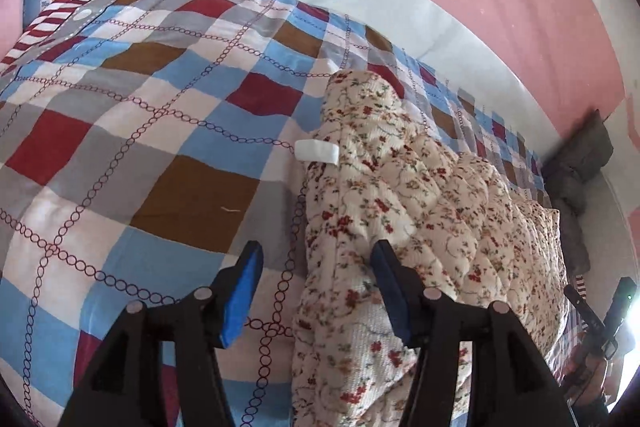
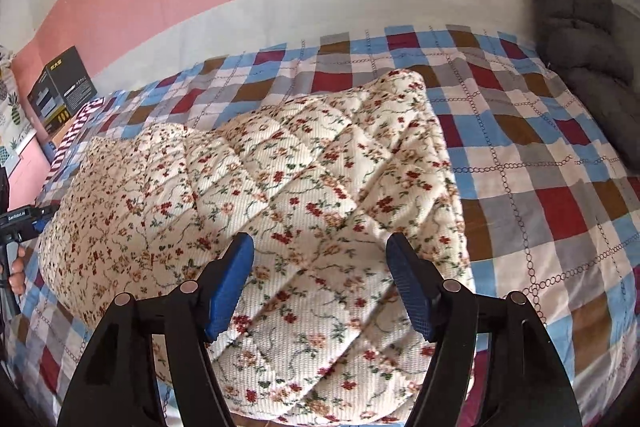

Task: Fold large clothes
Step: 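Grasp the folded jacket edge with the left tool while the right tool grasps it too, then lift the held edge and fold it over the jacket with both tools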

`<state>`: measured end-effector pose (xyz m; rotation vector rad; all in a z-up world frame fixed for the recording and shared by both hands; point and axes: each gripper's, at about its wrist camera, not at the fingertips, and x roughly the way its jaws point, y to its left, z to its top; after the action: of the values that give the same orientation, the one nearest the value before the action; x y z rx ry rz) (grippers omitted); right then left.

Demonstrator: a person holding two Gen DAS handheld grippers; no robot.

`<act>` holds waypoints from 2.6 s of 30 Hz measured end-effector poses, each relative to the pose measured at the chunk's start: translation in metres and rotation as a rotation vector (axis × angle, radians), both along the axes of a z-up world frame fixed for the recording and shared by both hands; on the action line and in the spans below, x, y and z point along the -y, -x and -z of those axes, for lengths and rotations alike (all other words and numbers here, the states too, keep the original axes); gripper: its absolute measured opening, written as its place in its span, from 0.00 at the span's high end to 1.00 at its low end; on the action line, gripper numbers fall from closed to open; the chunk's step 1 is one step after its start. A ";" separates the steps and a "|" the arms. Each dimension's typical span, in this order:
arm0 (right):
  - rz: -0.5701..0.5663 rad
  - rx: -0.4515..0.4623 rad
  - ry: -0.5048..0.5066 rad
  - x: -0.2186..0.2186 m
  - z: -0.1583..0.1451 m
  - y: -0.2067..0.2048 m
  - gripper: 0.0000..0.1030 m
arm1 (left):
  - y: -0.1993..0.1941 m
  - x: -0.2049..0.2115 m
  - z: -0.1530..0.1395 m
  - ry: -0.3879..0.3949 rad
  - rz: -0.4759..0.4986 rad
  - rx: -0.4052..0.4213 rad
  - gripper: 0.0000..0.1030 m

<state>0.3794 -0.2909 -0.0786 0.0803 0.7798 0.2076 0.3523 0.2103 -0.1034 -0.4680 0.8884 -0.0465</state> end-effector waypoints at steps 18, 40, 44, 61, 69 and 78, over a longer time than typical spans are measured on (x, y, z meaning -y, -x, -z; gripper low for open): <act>0.096 -0.178 -0.331 0.093 0.055 -0.045 0.17 | -0.034 -0.003 0.039 0.225 0.069 -0.013 0.35; -0.106 -0.411 -0.577 0.099 0.100 -0.084 0.20 | -0.072 0.015 0.065 0.271 0.291 -0.143 0.22; -0.123 -0.418 -0.560 0.091 0.094 -0.082 0.40 | -0.071 0.023 0.059 0.243 0.285 -0.136 0.30; -0.125 -0.334 -0.526 0.086 0.027 -0.057 0.64 | -0.048 0.047 -0.045 0.078 0.216 -0.038 0.70; -0.153 -0.291 -0.536 0.082 -0.011 -0.033 0.64 | -0.019 0.026 -0.091 0.066 0.207 -0.001 0.70; -0.183 -0.251 -0.525 0.063 -0.057 0.025 0.64 | 0.051 0.007 -0.138 0.057 0.200 0.033 0.70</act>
<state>0.3539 -0.3543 -0.0213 0.5405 0.9678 0.5820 0.3009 0.2028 0.0347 -0.4285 0.9011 -0.2622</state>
